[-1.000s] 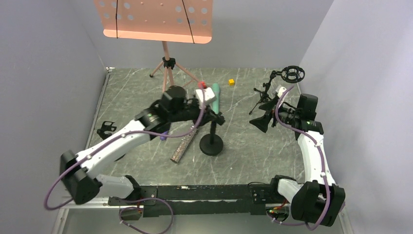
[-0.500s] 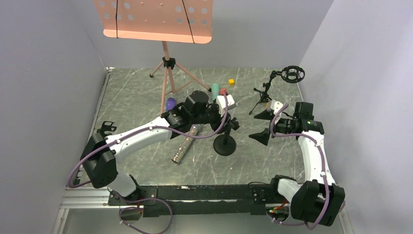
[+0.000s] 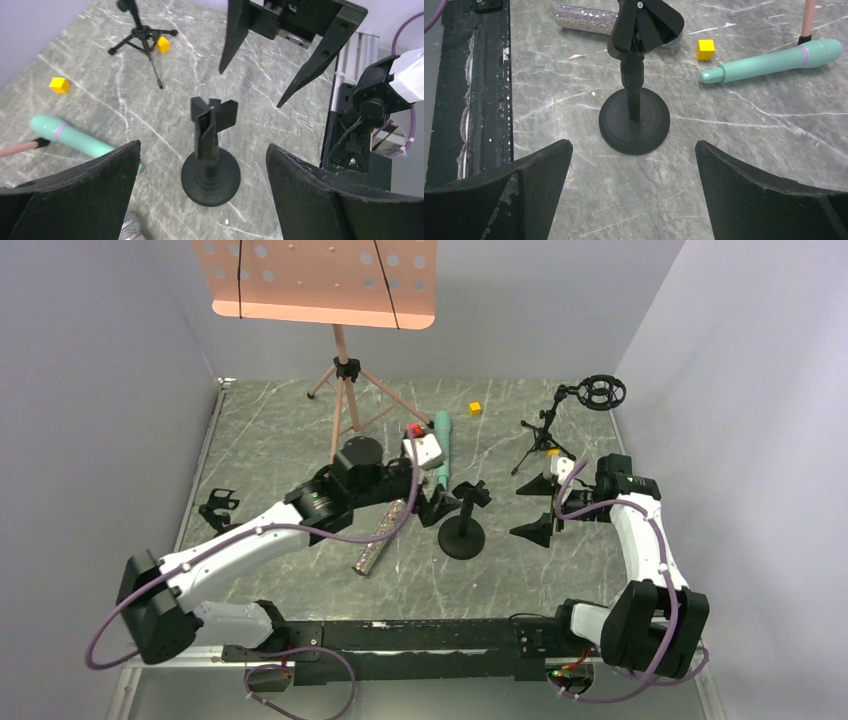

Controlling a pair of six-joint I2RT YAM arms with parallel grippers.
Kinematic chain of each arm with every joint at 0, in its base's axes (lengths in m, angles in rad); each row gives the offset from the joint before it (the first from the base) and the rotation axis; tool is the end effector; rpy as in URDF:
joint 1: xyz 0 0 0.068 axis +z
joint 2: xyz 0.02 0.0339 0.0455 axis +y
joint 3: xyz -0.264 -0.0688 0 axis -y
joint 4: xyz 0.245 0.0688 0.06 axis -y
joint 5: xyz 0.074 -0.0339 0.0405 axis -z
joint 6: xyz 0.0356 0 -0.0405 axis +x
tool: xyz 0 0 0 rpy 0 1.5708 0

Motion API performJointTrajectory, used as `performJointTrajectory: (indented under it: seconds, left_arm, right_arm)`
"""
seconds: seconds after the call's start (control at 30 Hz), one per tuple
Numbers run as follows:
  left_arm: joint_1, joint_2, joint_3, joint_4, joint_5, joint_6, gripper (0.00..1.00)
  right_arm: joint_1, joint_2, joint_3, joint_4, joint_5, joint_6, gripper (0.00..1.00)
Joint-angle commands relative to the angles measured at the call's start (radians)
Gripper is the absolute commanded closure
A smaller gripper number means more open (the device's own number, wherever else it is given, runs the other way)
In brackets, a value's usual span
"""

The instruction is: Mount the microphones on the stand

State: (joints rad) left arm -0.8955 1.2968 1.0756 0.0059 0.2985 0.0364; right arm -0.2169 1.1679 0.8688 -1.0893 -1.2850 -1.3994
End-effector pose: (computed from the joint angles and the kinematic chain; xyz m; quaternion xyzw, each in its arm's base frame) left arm 0.1833 -0.2456 0.3494 0.4294 0.6463 -0.3635 0.5155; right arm 0.1866 -0.0061 0.2589 -0.4897 0.6315 0.3595 0.4818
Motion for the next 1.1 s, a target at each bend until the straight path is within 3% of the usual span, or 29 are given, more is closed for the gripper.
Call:
performJointTrajectory:
  seconds: [0.0,0.13,0.27,0.47,0.53,0.7,0.8,1.07]
  left_arm:
    - [0.078,-0.136,-0.083,0.061,0.027,-0.073,0.01]
    - [0.201,-0.255,-0.209,0.115,0.107,-0.166,0.01]
    - [0.322,-0.342,-0.265,0.044,0.133,-0.169,0.01]
    - [0.433,-0.319,-0.213,-0.150,0.103,-0.075,0.01]
    - [0.442,-0.281,-0.170,-0.203,0.123,-0.070,0.01]
    - [0.442,-0.266,-0.108,-0.323,0.134,0.057,0.01]
    - [0.458,-0.308,-0.197,-0.246,0.081,0.070,0.01]
    - [0.469,-0.306,-0.167,-0.308,0.097,0.102,0.01]
  right_arm:
    - [0.005,0.029,0.038,-0.052,-0.026,-0.117,0.00]
    - [0.005,0.053,0.045,-0.028,0.011,-0.107,0.00]
    - [0.005,0.035,0.069,0.022,0.051,-0.066,0.00]
    - [0.008,-0.059,0.085,0.336,0.163,0.275,0.00]
    - [0.008,-0.068,0.116,0.328,0.122,0.302,0.00]
    - [0.008,-0.032,0.216,0.121,-0.053,0.186,0.00]
    - [0.008,-0.026,0.184,0.183,-0.131,0.238,0.00]
    - [0.008,-0.027,0.093,0.282,-0.210,0.278,0.00]
